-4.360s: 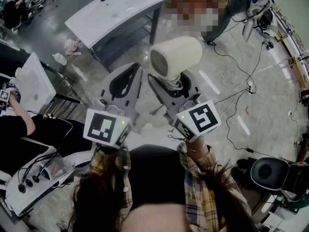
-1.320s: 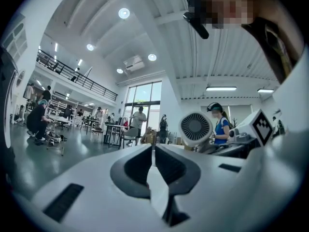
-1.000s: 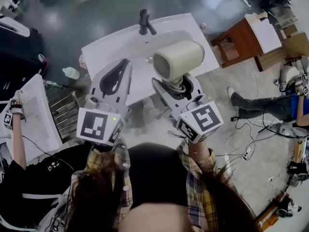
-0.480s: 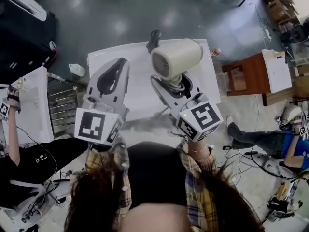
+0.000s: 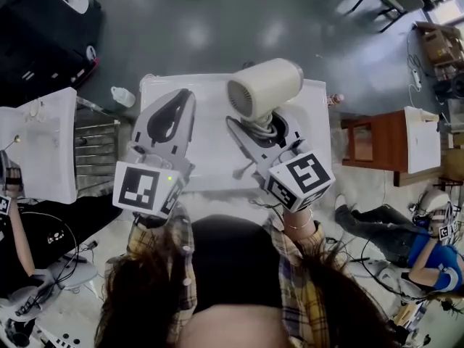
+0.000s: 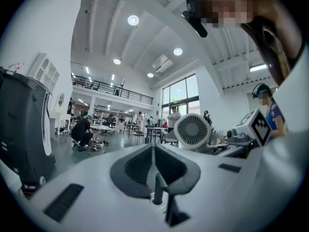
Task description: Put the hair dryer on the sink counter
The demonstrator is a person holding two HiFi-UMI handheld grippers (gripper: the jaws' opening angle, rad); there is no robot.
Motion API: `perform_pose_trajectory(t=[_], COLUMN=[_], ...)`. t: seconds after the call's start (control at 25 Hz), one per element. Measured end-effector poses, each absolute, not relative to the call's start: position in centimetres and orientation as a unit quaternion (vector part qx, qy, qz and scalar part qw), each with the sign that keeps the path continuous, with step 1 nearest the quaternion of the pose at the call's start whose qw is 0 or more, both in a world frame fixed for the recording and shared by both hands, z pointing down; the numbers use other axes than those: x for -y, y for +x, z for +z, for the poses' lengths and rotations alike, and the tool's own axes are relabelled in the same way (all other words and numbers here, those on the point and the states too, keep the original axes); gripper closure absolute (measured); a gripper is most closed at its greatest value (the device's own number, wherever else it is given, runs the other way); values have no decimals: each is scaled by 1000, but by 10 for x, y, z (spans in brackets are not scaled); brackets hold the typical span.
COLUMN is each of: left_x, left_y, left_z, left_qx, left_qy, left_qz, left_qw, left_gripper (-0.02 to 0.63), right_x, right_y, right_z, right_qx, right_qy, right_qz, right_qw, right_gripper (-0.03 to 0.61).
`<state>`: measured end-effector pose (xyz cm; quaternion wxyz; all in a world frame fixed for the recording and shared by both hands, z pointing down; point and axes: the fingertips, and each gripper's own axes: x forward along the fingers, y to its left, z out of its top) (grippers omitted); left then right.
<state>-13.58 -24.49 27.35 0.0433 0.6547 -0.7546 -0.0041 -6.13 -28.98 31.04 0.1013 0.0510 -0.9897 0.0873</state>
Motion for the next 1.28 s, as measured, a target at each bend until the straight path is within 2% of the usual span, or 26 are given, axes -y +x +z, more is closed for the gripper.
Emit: perform_pose_trajectory(t=[0.52, 1.28], left_x=[237, 200], left_y=[-197, -296], left_z=[292, 338], left_qx=[779, 832], left_qy=[623, 544], left_qz=[-3, -8], left_qw=[70, 109], left_gripper=[582, 583], right_x=[286, 260], right_y=[-124, -230], right_z=[323, 379], right_qx=[989, 965], right_qy=[14, -103], right_qz=[71, -40], right_qw=[129, 238], right_gripper=[328, 328])
